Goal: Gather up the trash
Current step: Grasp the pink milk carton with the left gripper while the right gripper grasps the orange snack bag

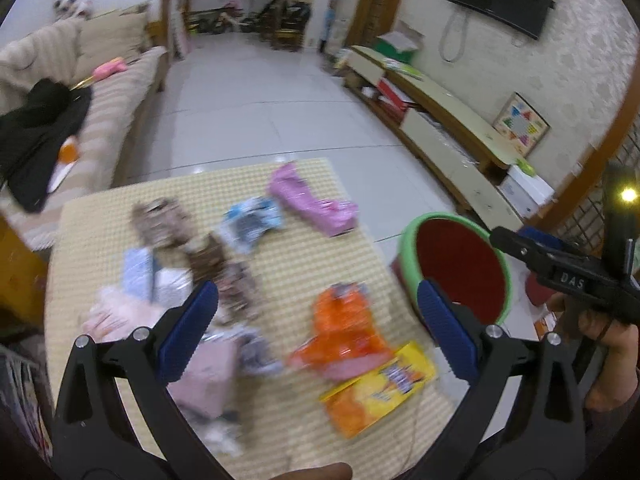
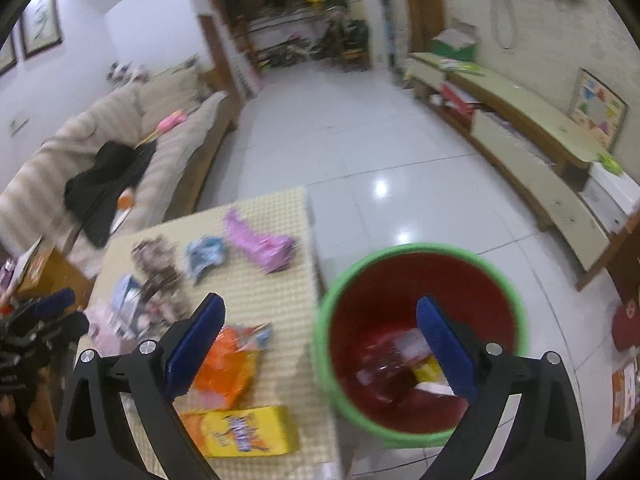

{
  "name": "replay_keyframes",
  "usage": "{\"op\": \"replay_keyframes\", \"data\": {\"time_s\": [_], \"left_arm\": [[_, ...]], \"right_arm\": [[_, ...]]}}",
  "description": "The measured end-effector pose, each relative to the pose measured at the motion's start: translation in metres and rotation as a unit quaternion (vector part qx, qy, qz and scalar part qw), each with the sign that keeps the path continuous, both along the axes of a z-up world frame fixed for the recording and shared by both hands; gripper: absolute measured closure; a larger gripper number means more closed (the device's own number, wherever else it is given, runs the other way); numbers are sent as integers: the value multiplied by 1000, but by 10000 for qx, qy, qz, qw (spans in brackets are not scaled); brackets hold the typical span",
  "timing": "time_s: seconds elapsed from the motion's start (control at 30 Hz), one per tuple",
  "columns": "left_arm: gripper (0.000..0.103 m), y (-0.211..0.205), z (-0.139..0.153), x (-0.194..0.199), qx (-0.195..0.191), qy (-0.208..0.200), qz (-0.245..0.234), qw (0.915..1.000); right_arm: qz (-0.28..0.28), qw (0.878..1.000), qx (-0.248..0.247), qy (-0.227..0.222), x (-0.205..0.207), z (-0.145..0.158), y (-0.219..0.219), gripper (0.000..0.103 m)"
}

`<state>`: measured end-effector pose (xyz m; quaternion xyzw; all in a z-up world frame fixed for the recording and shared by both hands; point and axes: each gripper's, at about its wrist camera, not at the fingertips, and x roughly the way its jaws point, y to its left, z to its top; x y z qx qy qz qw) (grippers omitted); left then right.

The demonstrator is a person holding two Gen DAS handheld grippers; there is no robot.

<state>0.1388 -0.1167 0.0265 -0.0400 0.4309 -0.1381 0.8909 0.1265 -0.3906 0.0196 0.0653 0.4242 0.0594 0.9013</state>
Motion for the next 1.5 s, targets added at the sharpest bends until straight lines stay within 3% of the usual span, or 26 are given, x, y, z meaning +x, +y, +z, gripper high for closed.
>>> {"op": "replay_keyframes", "data": {"time_s": [0.27, 0.57, 0.97, 1.4, 1.5], "left_arm": [[5, 82, -22, -24, -52, 255, 771, 9967], [5, 136, -54, -40, -462, 611, 1322, 9883], [5, 151, -84, -18, -1316, 1086, 1914, 9666], [5, 153, -118, 13, -1514, 1504, 2276, 9501], [7, 150, -123, 17, -1513, 1607, 2310, 9476]], "right_arm": [[618, 9978, 8, 231, 1, -16, 72, 10], [921, 9928, -289, 704, 6, -53, 106, 10], [874, 9892, -412, 1106, 17, -84, 107, 10], [895, 9818, -385, 1632, 37, -126, 113, 11], [909, 9804, -369, 1708, 39, -133, 113, 16]]}}
